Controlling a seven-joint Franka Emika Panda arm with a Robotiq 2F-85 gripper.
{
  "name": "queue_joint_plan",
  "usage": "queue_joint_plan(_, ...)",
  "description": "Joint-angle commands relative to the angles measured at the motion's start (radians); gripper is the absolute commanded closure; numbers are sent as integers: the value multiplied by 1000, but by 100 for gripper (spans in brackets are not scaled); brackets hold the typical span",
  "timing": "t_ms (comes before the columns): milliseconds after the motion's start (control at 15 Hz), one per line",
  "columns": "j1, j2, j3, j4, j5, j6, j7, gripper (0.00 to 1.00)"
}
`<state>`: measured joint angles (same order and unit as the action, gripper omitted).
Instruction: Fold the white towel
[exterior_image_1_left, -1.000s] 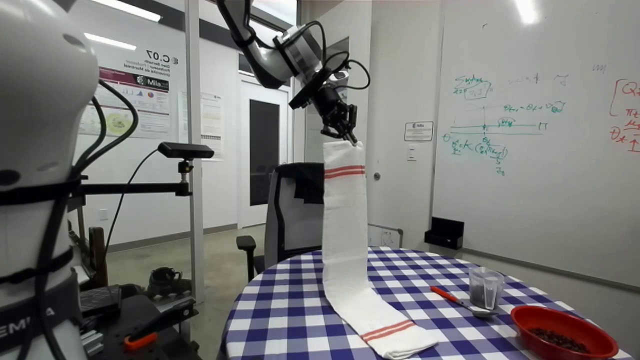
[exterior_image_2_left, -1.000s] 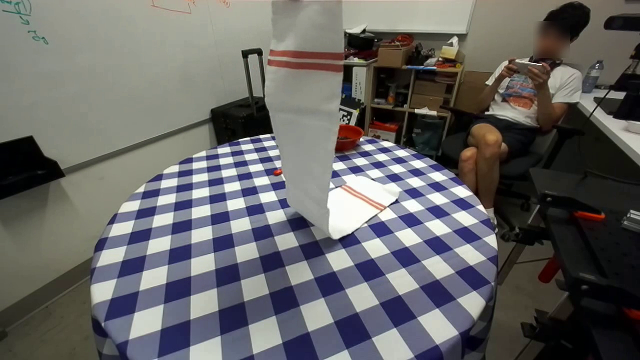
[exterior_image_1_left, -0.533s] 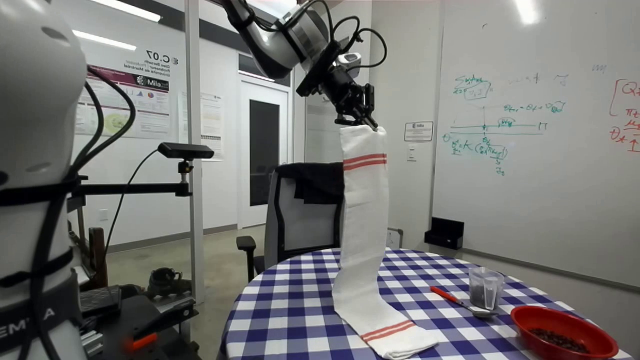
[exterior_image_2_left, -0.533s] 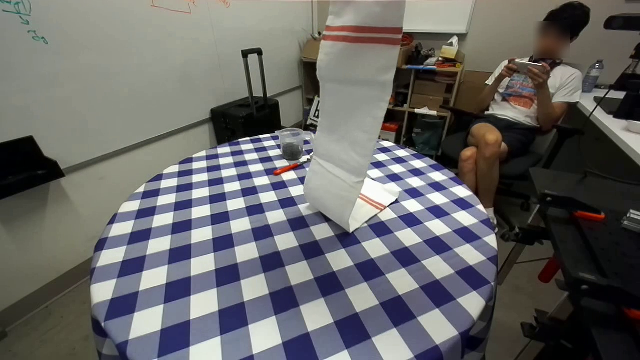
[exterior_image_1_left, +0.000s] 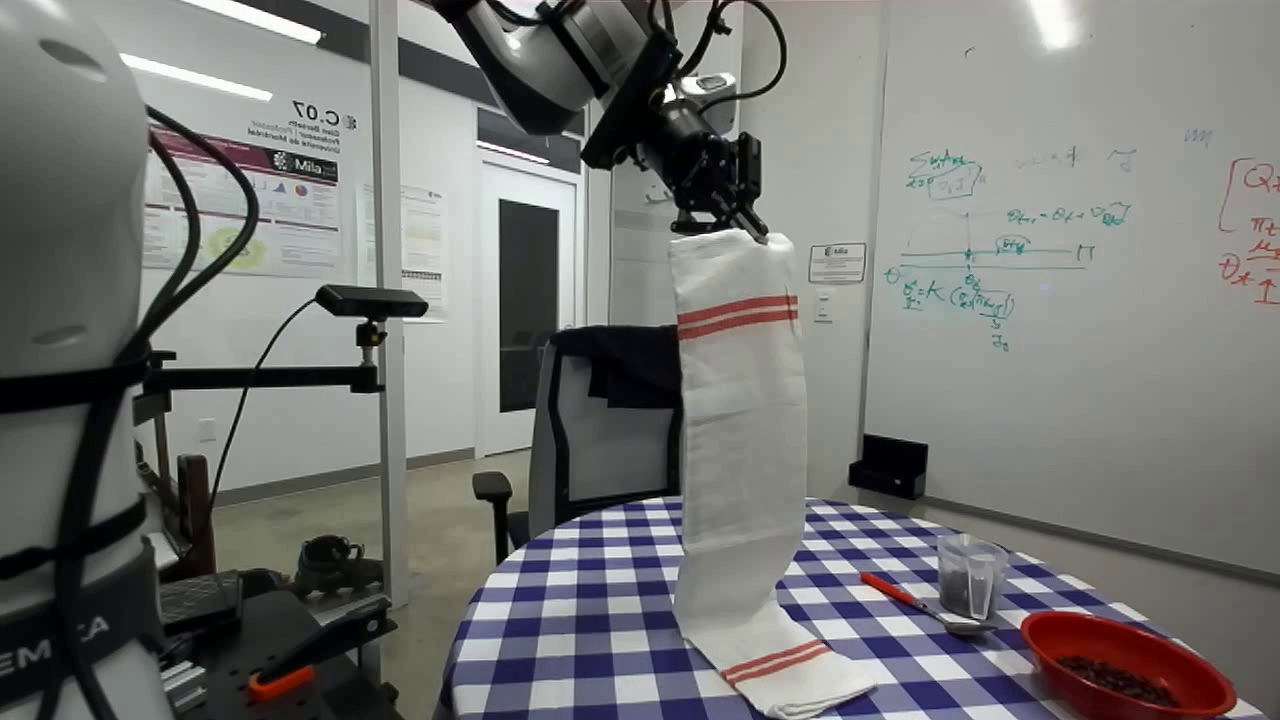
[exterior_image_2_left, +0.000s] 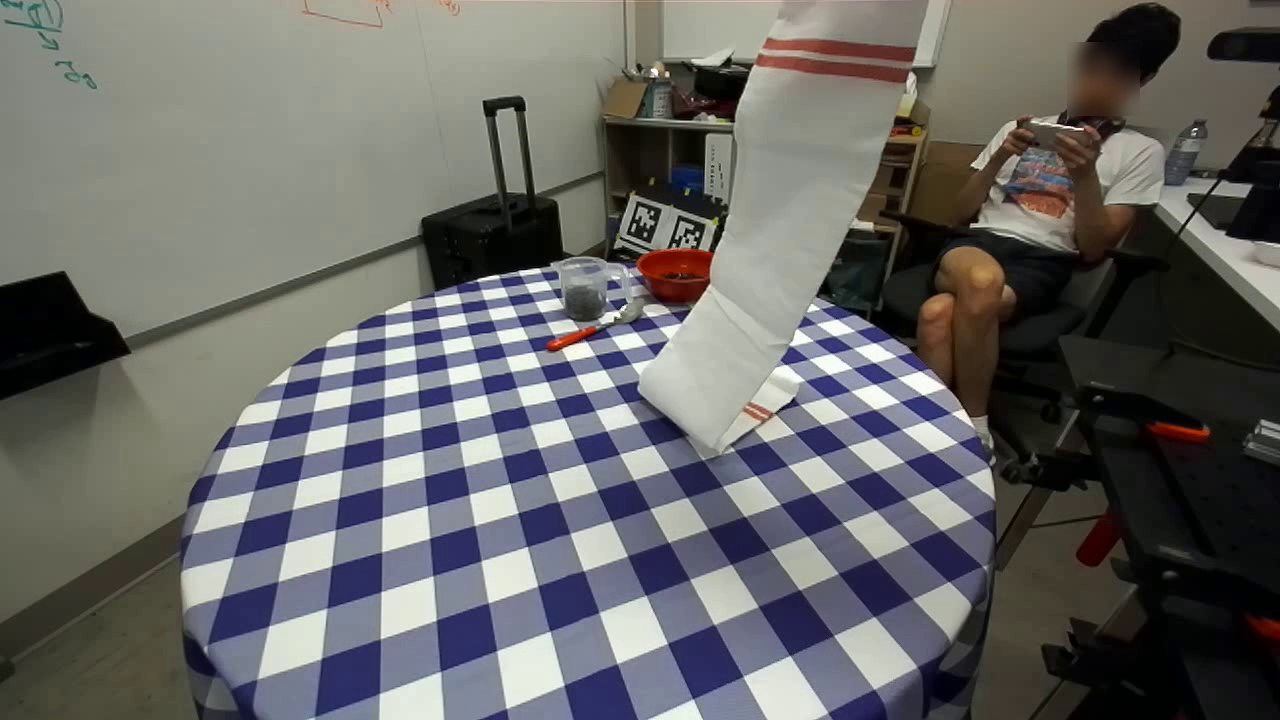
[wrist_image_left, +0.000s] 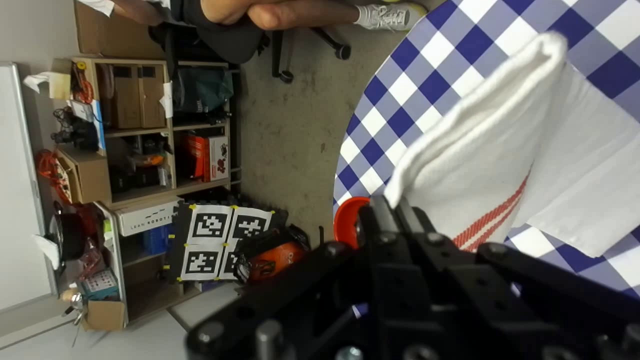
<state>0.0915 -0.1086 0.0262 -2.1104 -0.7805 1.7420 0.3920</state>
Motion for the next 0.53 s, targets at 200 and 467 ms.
queue_joint_plan(200,-42,-98,16,-81,-92,-5,-9,99)
queue_joint_plan(467,-49,-61,19,-76,-186,14,3,99)
